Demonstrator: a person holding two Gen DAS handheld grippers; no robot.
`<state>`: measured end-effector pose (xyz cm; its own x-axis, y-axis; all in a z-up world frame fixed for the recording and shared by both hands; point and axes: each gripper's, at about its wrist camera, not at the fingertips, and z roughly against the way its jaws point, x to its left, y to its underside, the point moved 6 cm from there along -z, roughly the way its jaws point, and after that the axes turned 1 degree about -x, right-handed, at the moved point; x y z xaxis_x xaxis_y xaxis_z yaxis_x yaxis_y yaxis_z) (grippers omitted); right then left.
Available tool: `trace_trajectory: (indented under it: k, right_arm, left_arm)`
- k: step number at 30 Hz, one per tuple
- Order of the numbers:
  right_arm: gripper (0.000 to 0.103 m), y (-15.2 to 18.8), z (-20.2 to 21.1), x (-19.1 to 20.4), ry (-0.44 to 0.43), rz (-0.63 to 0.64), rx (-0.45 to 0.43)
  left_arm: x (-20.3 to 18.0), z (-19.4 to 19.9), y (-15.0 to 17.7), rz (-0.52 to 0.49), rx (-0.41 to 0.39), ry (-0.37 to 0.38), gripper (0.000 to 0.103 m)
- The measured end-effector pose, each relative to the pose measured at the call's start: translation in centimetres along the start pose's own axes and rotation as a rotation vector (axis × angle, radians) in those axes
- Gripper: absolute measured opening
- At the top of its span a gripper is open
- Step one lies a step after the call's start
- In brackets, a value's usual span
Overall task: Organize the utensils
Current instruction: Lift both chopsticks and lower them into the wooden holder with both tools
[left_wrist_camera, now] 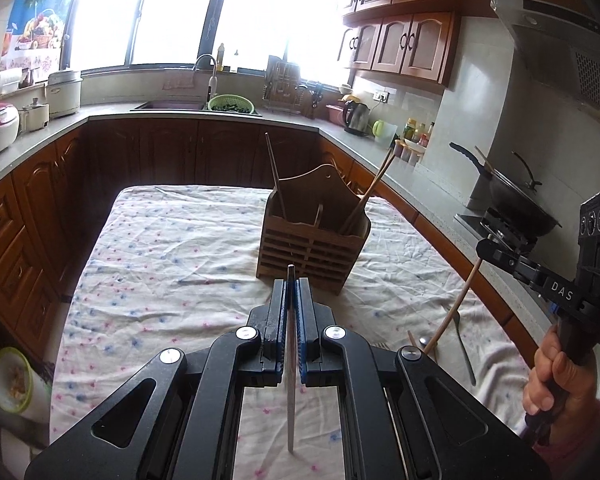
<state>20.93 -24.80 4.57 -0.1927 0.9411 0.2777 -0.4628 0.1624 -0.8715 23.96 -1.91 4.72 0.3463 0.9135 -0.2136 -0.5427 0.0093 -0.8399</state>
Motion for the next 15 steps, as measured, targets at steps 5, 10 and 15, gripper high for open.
trace_trajectory:
  k: [5, 10, 15]
  right_arm:
    - [0.004, -0.3, -0.1, -0.2, 0.000, -0.003, -0.010]
    - [0.004, -1.0, -0.2, -0.5, 0.003, -0.010, -0.030]
    - [0.004, -2.5, -0.4, -0.6, 0.005, -0.008, -0.059]
  left_arm:
    - [0.2, 0.1, -0.6, 0.005, -0.017, -0.010, 0.004]
    - [0.4, 0.1, -1.6, 0.019, -0.041, -0.013, 0.004]
    - [0.5, -0.4, -3.7, 0.035, -0.068, 0.001, 0.004]
